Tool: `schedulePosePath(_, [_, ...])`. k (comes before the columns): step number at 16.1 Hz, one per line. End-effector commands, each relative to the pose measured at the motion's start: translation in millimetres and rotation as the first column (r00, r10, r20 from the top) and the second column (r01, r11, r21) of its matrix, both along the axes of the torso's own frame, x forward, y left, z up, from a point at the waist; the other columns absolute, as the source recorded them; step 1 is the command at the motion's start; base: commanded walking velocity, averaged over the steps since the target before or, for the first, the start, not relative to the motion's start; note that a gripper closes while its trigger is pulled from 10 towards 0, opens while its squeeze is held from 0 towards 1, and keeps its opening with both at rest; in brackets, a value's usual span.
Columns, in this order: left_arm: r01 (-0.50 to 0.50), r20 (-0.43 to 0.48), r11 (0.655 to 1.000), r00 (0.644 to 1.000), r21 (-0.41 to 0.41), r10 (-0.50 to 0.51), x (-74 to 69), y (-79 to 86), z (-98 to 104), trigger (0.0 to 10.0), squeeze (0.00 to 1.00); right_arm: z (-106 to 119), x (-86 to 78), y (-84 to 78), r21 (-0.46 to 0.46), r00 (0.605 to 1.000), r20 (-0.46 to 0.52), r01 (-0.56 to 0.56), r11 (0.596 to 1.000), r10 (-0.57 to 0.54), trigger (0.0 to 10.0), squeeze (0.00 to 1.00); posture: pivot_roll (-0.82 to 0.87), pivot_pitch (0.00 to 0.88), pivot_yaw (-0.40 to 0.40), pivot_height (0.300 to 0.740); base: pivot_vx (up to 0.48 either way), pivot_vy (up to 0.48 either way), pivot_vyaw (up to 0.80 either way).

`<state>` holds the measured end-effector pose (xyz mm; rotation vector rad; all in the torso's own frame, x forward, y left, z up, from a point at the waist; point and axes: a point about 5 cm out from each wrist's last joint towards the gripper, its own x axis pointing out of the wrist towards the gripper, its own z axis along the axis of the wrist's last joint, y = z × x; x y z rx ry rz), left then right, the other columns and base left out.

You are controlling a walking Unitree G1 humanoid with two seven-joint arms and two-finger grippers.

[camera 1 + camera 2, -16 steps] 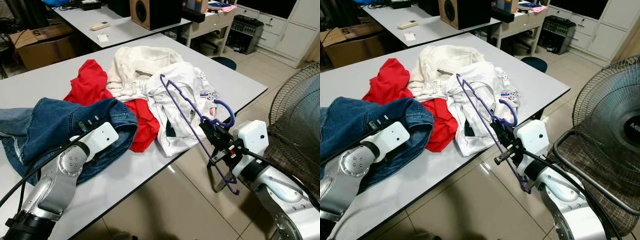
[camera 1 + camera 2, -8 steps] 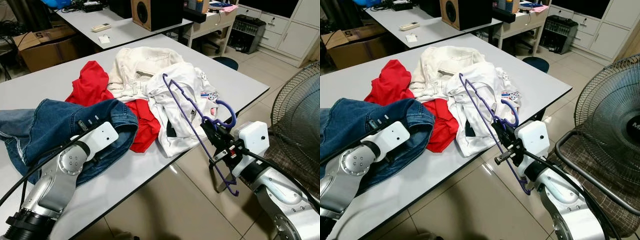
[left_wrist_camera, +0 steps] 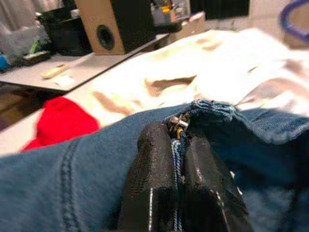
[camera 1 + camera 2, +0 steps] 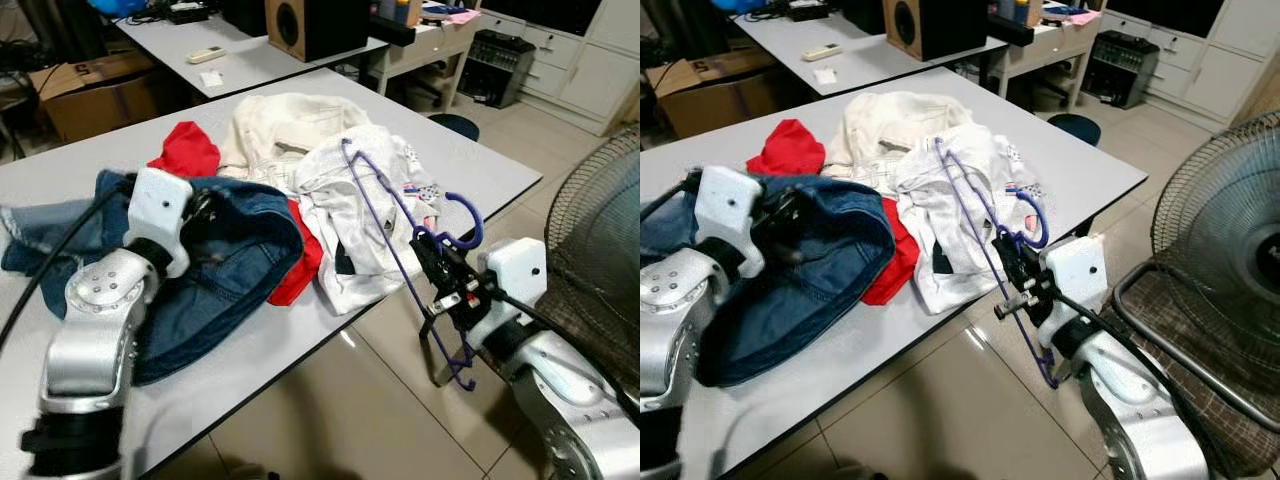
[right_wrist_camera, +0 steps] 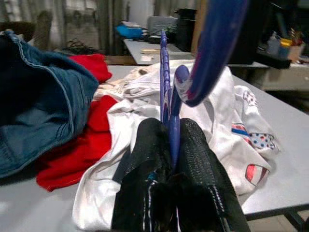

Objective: Hang hanger

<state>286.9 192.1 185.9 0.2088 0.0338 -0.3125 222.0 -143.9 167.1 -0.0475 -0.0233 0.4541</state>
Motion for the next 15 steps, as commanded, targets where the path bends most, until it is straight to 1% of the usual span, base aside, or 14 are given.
schedulePosePath(1, [-0.021, 0.027, 1.0, 0.999, -0.019, 0.022, -3.6, 1.4, 2, 10.0, 0.0, -1, 1.6, 3.0, 0.011, 1.0, -0.02, 0.012, 1.0, -0.012, 10.0, 0.0, -0.01, 0.0, 0.033, 0.74, 0.0, 0.0, 0.0])
schedulePosePath(3, [-0.032, 0.066, 0.999, 0.997, -0.033, 0.034, -5.6, 1.3, 4, 10.0, 0.0, -3, 1.9, 6.1, 0.03, 0.999, -0.032, 0.018, 0.999, -0.017, 10.0, 0.0, 0.0, 0.0, 0.03, 0.74, 0.0, 0.0, 0.0])
schedulePosePath(4, [-0.012, 0.074, 0.998, 0.997, -0.059, 0.016, -9.0, -1.9, 5, 10.0, 0.0, -4, 4.0, 10.8, 0.054, 0.999, -0.041, 0.025, 0.998, -0.023, 10.0, 0.0, 0.0, 0.0, 0.027, 0.74, 0.0, 0.0, 0.0])
schedulePosePath(6, [0.018, 0.065, 0.997, 0.998, -0.079, -0.013, -11.9, -8.0, 4, 10.0, 0.0, -2, 5.5, 14.8, 0.077, 0.999, -0.043, 0.022, 0.997, -0.018, 10.0, 0.0, 0.0, 0.0, 0.027, 0.74, 0.0, 0.0, 0.0])
schedulePosePath(9, [0.038, 0.055, 0.998, 0.998, -0.055, -0.035, -13.7, -12.7, 1, 10.0, 0.0, -1, 5.3, 14.2, 0.079, 0.999, -0.039, 0.024, 0.997, -0.021, 10.0, 0.0, -0.01, 0.0, 0.029, 0.74, -0.279, 0.0, 0.0])
schedulePosePath(14, [0.066, 0.042, 0.996, 0.997, -0.056, -0.064, -14.4, -17.3, -1, 10.0, 0.0, 2, 6.2, 12.9, 0.055, 1.0, -0.01, 0.03, 0.998, -0.03, 10.0, 0.0, -0.01, 0.0, 0.031, 0.74, -0.251, 0.0, 0.0])
schedulePosePath(15, [0.066, 0.039, 0.997, 0.997, -0.035, -0.064, -14.5, -16.6, -2, 10.0, 0.0, 2, 6.3, 13.4, 0.047, 1.0, -0.004, 0.03, 0.998, -0.03, 10.0, 0.0, -0.01, 0.0, 0.032, 0.74, -0.24, 0.0, 0.0])
